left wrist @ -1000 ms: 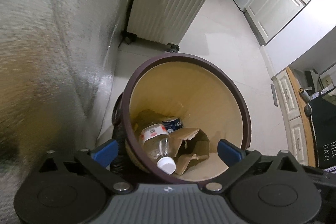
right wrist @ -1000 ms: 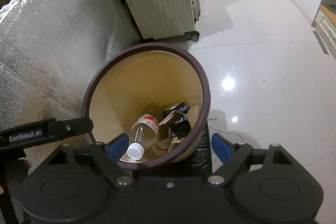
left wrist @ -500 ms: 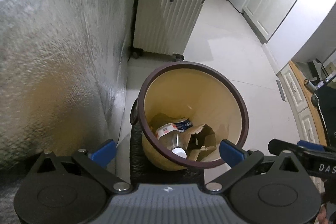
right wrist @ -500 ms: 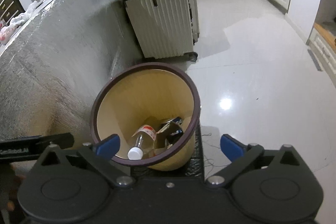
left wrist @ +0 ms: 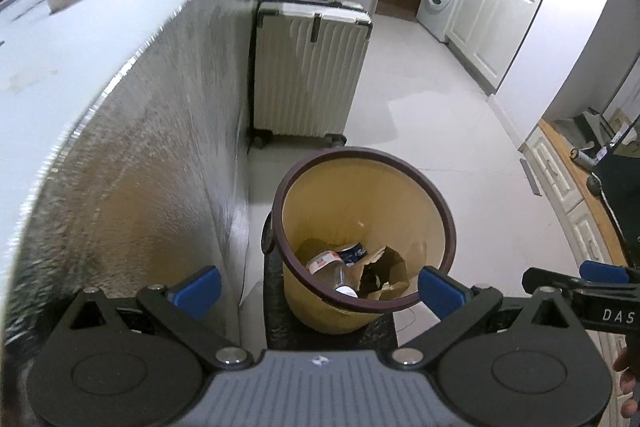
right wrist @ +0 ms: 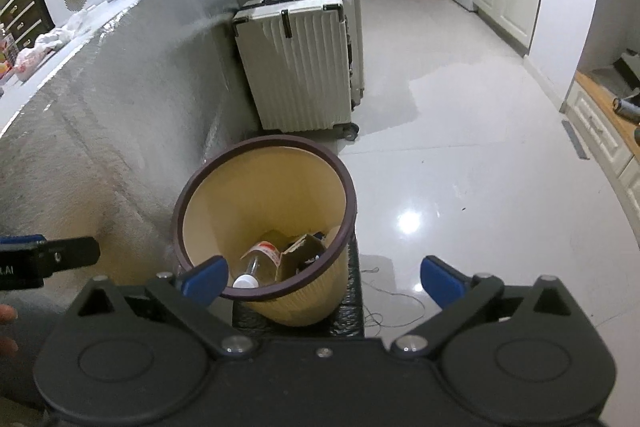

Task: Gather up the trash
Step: 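Move both open tools back from the wastebasket toward the table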

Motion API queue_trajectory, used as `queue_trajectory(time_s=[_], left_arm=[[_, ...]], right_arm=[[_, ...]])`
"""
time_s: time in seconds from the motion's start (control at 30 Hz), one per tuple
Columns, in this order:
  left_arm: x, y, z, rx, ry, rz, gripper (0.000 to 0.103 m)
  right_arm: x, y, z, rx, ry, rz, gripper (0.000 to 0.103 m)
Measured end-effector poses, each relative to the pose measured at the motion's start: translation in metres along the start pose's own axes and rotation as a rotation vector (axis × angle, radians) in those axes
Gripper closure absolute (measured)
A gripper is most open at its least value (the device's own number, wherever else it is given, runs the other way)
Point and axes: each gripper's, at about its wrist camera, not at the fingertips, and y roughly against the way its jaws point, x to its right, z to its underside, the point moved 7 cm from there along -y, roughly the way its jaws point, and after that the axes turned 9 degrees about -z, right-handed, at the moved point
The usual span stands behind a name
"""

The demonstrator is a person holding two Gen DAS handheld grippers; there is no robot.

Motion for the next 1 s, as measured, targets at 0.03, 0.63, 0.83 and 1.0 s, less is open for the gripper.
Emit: queue_trajectory(time_s=[0.03, 0.63, 0.83, 1.0], left_arm=[[0.0, 0.004, 0.0, 0.009, 0.0, 0.005, 0.0], [-0.01, 0.112, -0.021, 0.279, -0.025, 0.061, 0.0], [-0.028, 0.139, -0.03, 0.357, -0.03, 0.042, 0.0], [-0.048, 0.157, -0.039, 0.412, -0.022, 0.045, 0.0]], right_arm=[[-0.001, 0.005, 0.0, 0.008, 0.003, 0.002, 0.0], [-0.038, 0.1, -0.021, 0.228, 0.056, -0.01, 0.0], [-0.063, 0.123, -0.033, 0.304, 0.087, -0.045, 0.0], [-0.083, 0.132, -0.045, 0.354, 0.117, -0.073, 0.0]])
